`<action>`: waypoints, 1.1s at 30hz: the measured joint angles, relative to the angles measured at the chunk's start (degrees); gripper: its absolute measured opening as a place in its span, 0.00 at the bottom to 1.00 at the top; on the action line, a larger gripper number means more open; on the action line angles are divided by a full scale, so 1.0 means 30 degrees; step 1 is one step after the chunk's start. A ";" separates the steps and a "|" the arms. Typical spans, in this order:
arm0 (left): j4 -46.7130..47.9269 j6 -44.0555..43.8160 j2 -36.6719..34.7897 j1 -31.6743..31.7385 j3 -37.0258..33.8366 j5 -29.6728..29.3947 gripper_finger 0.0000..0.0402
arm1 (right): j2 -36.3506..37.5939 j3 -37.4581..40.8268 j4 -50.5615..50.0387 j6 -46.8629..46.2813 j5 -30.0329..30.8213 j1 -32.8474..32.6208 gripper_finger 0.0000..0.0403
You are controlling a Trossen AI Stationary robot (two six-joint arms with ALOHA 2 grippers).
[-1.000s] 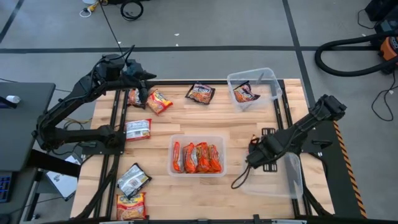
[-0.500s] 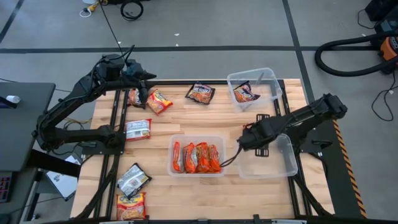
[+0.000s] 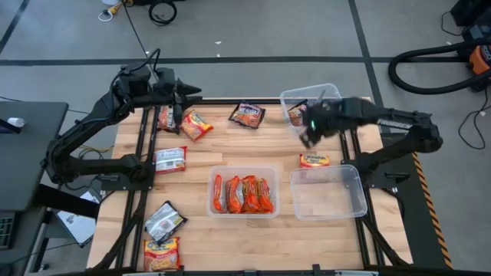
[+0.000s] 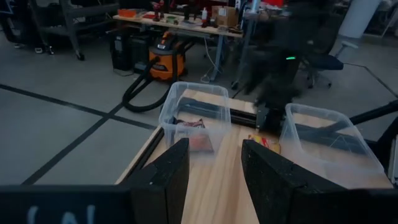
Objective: Sort Maruchan noodles
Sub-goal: Adjust the black noodle pack in the top transparent bin
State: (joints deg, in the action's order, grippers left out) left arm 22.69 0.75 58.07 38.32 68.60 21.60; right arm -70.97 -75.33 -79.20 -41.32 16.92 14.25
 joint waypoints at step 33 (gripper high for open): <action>0.1305 -0.0151 -0.0032 0.0038 0.0000 -0.1490 0.37 | -0.8616 0.2899 0.8538 0.7341 -0.4796 1.2805 0.51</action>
State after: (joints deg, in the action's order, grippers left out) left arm 26.60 0.30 57.98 38.44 68.60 17.12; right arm -96.82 -66.63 -53.59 -19.30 2.53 52.66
